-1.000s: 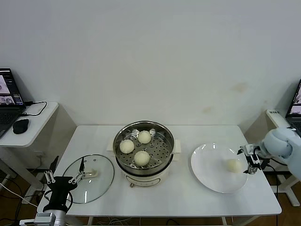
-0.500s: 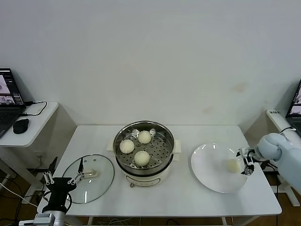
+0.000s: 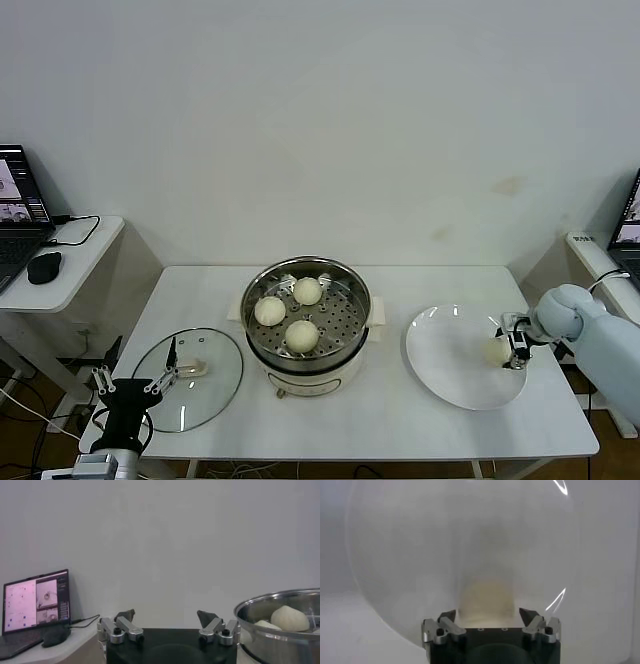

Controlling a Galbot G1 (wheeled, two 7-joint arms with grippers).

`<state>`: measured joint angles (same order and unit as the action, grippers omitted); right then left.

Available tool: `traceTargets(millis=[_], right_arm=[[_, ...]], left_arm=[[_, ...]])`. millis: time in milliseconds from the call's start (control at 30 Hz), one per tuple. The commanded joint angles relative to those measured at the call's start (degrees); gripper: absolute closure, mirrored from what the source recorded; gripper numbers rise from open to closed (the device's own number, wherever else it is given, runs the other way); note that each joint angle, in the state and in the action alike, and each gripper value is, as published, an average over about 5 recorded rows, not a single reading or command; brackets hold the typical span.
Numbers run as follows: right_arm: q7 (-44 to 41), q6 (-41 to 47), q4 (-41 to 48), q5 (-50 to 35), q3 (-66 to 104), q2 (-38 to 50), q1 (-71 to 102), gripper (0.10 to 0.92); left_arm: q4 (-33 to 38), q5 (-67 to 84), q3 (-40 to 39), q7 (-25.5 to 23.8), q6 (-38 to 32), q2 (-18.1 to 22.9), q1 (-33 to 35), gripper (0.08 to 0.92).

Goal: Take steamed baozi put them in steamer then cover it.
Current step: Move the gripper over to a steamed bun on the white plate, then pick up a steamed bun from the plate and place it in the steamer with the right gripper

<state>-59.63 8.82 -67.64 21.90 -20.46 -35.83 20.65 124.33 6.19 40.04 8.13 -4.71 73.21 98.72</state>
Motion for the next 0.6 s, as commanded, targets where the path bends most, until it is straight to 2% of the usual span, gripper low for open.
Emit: traceTargets(millis=[33, 333, 600], right_arm=[[-0.5, -0.2, 1.0, 0.4, 0.3, -0.8, 0.1, 0.371], [-1.0, 1.0, -2.2, -2.9, -1.5, 2.6, -2.8, 0.442], [-1.8, 5.6, -11.5, -14.1, -12.9, 9.2, -17.7, 0.465]], left_arm=[[0.5, 0.0, 0.1, 0.0, -0.1, 0.1, 0.3, 0.177], [1.4, 0.0, 0.0, 0.0, -0.1, 0.2, 0.5, 0.177], [1.7, 0.0, -0.2, 0.0, 0.0, 0.0, 0.3, 0.177]])
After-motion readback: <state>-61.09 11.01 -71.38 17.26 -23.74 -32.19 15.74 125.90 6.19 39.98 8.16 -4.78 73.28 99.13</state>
